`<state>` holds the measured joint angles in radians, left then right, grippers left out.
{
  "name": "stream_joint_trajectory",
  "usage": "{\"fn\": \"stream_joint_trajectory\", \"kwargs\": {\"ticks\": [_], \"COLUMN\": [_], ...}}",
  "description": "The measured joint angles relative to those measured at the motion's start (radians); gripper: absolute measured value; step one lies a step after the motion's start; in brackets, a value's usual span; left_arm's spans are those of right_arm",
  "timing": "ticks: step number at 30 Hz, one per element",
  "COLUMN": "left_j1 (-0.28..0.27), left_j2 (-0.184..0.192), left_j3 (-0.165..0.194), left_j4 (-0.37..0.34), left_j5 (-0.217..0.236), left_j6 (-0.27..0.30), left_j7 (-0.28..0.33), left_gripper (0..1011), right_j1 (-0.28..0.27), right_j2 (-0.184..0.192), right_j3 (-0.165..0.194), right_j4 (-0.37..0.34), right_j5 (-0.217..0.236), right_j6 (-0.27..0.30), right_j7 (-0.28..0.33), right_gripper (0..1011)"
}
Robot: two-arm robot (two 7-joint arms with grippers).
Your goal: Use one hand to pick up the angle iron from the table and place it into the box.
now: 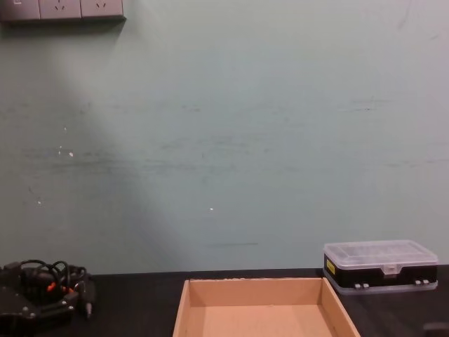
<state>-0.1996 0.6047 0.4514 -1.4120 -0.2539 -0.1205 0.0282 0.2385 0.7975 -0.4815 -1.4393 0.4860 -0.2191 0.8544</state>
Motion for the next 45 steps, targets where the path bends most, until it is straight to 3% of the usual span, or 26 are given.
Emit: {"fn": "stream_joint_trajectory", "kwargs": {"ticks": [10, 19, 45], "left_j1": [0.000, 0.000, 0.000], "left_j2": [0.000, 0.000, 0.000], "left_j3": [0.000, 0.000, 0.000], "left_j4": [0.000, 0.000, 0.000], "left_j5": [0.000, 0.000, 0.000], "left_j6": [0.000, 0.000, 0.000], "left_j7": [0.000, 0.000, 0.000], "left_gripper": [1011, 1011, 1011], "right_j1": [0.033, 0.066, 0.138], "right_j2": [-0.032, -0.063, -0.149], "right_j3": [-0.043, -0.076, -0.133], "right_j4": [-0.005, 0.036, 0.152], "right_j5": [-0.042, -0.090, -0.150], "right_j6": [0.014, 0.044, 0.080], "right_j7": [0.040, 0.021, 0.000], "right_gripper": [1000, 1000, 1000]}}
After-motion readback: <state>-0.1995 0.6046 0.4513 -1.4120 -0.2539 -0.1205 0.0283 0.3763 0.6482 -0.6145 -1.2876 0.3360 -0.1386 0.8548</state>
